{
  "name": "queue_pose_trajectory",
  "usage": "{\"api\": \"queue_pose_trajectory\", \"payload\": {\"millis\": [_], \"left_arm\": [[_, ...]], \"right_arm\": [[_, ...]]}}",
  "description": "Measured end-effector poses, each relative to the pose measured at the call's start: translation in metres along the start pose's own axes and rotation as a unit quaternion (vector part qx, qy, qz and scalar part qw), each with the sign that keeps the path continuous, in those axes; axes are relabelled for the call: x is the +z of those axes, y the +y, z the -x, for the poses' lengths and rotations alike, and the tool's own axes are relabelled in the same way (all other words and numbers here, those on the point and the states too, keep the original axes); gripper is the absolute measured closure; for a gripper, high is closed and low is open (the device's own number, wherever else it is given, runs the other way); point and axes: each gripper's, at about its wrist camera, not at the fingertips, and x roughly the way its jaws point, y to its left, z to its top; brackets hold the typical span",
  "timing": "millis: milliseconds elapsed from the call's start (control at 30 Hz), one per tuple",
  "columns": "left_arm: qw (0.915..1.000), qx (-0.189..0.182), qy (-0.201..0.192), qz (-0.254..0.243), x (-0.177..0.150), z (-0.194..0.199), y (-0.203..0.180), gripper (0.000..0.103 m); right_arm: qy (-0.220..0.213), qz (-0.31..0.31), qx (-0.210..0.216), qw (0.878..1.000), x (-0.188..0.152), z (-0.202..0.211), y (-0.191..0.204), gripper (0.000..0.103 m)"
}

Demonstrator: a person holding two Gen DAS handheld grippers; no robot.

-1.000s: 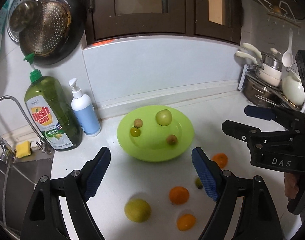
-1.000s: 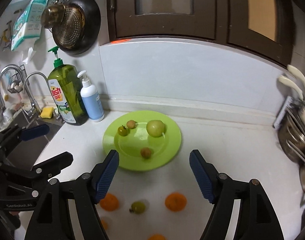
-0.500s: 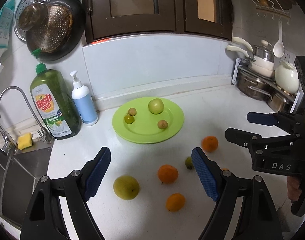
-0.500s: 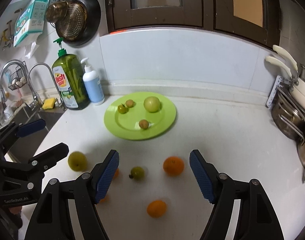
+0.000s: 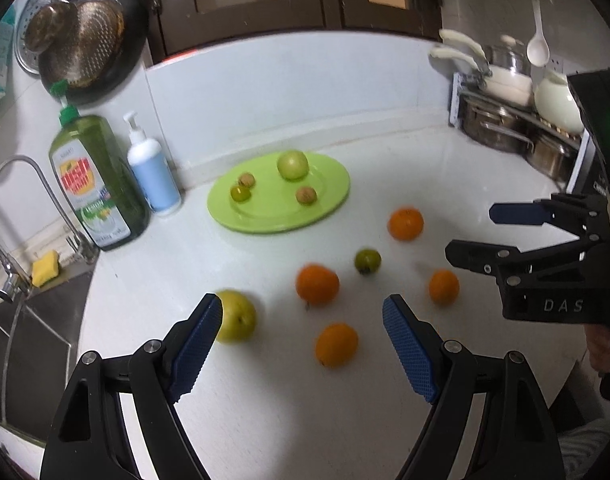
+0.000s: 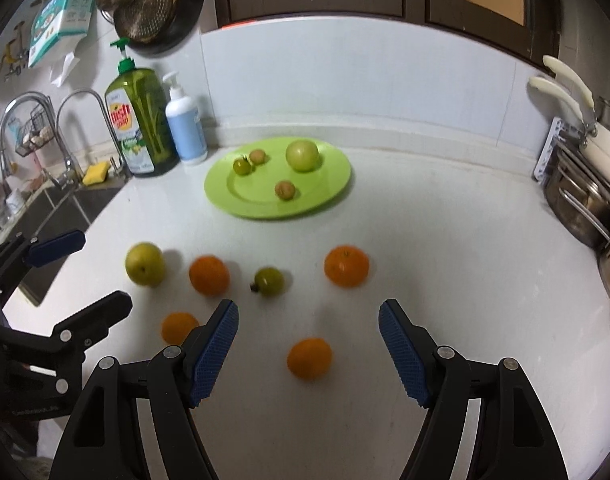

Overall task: Organize fruits
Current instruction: 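Withdraw both open tools from the plate toward the remaining fruits, then close the left tool on an orange while the right tool grasps another orange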

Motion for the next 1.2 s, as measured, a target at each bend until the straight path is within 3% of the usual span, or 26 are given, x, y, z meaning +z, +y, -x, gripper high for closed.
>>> {"api": "queue_pose_trajectory", "payload": {"millis": [367,600,1200], "left_arm": [[0.9997,-0.004,0.026,-0.004,-0.027,-0.02,-0.011,0.028],[0.9992,-0.016,0.037,-0.008,-0.033,-0.033,-0.016,0.037],[0.9966,-0.047,0.068,-0.003,-0.03,-0.063,-0.017,0.062]], "right_arm": [[0.05,-0.003,0.006,0.999,-0.028,-0.023,-0.003,0.035],[0.068,-0.012,0.016,0.997,-0.034,-0.034,-0.004,0.046],[0.082,-0.038,0.029,0.995,-0.032,-0.05,-0.007,0.062]]}}
